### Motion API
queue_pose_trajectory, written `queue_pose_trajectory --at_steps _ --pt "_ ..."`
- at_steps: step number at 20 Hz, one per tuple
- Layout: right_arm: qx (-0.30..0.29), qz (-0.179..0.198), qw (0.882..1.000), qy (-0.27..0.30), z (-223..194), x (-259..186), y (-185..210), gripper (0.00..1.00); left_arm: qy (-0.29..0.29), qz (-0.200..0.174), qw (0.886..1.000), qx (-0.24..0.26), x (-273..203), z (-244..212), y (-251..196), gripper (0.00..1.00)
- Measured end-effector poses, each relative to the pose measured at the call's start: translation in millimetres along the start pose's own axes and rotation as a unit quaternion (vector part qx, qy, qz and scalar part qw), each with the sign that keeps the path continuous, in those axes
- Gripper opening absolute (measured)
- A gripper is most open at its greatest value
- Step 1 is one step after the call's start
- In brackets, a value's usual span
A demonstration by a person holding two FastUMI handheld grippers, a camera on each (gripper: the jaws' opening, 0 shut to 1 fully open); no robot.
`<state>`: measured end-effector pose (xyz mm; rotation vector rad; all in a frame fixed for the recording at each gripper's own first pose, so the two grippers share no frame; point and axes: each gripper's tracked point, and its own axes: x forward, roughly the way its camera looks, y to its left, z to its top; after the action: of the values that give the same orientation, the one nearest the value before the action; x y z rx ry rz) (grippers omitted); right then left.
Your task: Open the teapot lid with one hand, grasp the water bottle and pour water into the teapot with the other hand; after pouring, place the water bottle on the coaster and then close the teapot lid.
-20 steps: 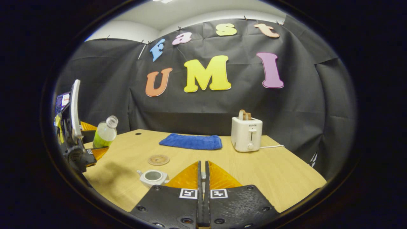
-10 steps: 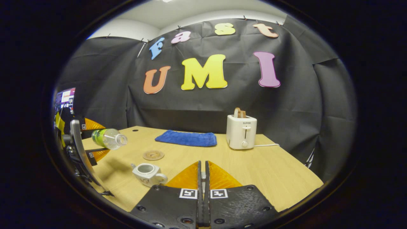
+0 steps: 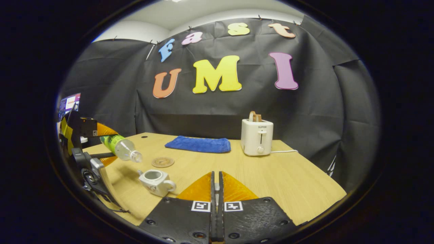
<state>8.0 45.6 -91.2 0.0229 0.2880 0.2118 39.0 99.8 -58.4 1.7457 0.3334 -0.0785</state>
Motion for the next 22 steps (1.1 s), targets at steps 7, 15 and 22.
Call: queue_pose_trajectory --at_steps 7,15,22 --pt "0.001 -0.004 1.000 -0.001 -1.8 -1.6 -5.6 0.00 -0.005 0.008 0.999 0.052 -0.9 8.9 7.1 0.72" --pt "0.002 -0.006 1.000 -0.001 -4.8 -3.8 -10.5 0.00 -0.005 0.019 0.995 0.095 -1.1 15.8 10.9 0.72" --pt "0.006 -0.006 1.000 0.002 -8.4 -4.2 -14.4 0.00 -0.002 0.043 0.990 0.134 1.5 21.3 23.9 0.73"
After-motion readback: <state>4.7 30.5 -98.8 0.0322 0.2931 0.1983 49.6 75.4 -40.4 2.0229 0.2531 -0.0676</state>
